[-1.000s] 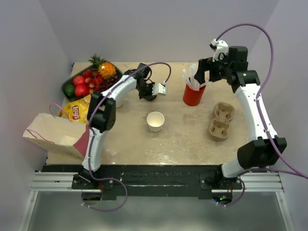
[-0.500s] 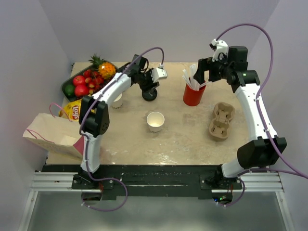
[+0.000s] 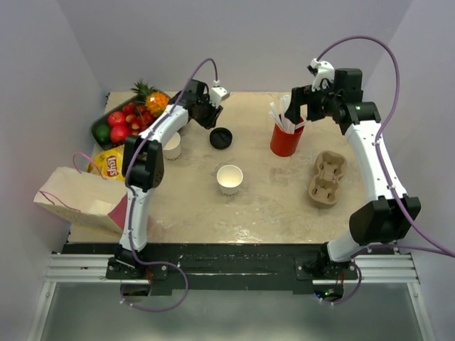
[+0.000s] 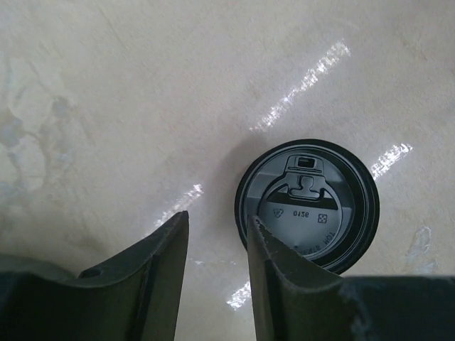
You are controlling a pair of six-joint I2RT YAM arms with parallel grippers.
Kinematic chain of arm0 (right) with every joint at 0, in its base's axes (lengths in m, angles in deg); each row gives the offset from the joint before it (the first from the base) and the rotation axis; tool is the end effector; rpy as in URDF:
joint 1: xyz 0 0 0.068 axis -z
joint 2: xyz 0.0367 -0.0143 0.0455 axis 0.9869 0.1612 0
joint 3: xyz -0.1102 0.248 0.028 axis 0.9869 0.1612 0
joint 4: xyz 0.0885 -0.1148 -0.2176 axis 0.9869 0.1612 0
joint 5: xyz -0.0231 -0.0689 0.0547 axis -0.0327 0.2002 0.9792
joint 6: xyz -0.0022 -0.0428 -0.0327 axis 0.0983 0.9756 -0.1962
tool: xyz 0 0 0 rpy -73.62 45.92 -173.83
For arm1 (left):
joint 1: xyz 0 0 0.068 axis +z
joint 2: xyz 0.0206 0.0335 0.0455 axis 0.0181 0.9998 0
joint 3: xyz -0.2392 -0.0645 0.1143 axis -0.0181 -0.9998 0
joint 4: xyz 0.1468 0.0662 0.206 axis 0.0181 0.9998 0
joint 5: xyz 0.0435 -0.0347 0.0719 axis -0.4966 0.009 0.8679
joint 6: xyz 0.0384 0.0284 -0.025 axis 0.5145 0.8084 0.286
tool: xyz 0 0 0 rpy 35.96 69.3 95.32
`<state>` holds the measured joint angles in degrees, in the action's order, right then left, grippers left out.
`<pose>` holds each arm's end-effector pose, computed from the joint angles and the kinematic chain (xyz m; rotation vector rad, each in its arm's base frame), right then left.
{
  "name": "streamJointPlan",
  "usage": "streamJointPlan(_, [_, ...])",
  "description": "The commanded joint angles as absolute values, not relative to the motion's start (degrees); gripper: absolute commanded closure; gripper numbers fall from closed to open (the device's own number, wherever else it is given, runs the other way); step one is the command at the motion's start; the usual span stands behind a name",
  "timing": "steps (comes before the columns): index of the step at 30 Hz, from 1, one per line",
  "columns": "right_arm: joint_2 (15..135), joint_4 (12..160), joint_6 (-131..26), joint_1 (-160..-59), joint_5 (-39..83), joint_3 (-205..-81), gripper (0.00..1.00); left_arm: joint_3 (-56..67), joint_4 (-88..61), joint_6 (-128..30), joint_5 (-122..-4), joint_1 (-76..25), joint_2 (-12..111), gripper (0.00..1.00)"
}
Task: Pack the takeout coffee
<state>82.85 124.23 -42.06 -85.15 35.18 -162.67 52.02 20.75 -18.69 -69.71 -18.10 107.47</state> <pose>0.3402 0.0388 0.4066 -0.3606 2.0949 0.3874 0.4953 -0.1815 0.2246 0.8871 2.1954 -0.3106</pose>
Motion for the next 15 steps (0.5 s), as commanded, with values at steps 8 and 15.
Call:
streamJointPlan(8, [81.99, 122.87, -42.4, -84.85, 35.04, -163.89, 0.01, 55.01, 23.17, -25.54, -74.18, -17.24, 109.7, 0.63])
streamJointPlan(15, [81.37, 122.87, -42.4, -84.85, 34.77, -163.01, 0.01, 54.92, 23.35, -25.46, -74.27, -17.24, 110.31, 0.68])
